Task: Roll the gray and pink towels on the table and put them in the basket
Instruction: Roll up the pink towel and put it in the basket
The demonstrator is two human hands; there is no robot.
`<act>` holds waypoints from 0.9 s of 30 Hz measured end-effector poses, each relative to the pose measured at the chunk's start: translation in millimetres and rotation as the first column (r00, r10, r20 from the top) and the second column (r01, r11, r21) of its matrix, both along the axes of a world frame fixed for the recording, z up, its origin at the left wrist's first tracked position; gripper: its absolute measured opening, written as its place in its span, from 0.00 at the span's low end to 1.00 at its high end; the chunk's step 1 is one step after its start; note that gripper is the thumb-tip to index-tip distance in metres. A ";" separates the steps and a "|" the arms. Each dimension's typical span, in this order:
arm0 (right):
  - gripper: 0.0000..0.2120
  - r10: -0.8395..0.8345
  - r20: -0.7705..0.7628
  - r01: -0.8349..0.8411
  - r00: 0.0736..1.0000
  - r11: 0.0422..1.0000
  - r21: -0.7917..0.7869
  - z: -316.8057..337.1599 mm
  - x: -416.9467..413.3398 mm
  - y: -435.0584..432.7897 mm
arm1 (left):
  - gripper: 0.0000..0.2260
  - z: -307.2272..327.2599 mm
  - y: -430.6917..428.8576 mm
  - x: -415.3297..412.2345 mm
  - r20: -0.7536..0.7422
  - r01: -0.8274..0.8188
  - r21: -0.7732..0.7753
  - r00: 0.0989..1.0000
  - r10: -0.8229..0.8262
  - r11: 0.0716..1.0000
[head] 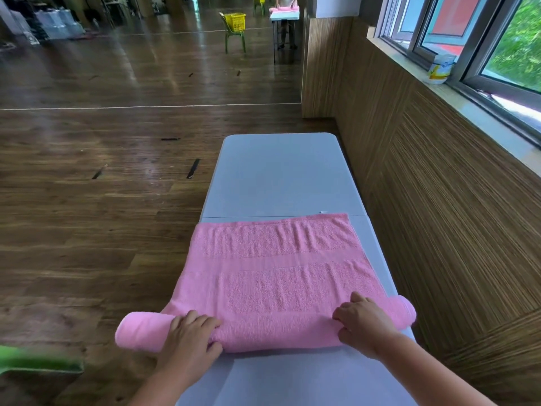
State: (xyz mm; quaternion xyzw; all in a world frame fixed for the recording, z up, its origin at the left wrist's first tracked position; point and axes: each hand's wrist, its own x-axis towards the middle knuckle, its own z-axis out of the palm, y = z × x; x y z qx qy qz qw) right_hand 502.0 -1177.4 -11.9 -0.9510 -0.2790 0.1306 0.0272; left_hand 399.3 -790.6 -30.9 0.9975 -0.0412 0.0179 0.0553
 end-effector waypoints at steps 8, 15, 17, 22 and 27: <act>0.08 -0.101 0.077 0.082 0.992 0.971 0.223 -11.8 -0.9 -7.7 | 0.09 2.5 -2.6 1.7 0.095 -0.028 -0.058 0.995 0.034 0.998; 0.18 0.014 0.096 -0.014 0.995 1.000 0.001 -8.5 -4.0 -7.4 | 0.28 -0.7 3.4 -6.5 -0.064 0.033 -0.065 0.997 -0.037 0.997; 0.12 0.023 0.107 -0.022 0.994 1.000 -0.014 -5.9 -1.2 -4.3 | 0.21 0.3 1.6 -4.2 -0.042 0.042 -0.056 0.998 -0.044 0.998; 0.19 -0.012 0.063 0.003 0.998 0.991 0.132 -3.6 4.4 -3.9 | 0.12 0.7 2.1 -1.3 0.029 0.029 0.010 0.999 -0.029 1.000; 0.08 -0.104 0.070 0.083 0.992 0.963 0.258 -9.2 2.0 -5.0 | 0.13 2.6 0.0 4.6 0.127 -0.027 -0.061 0.991 0.035 0.998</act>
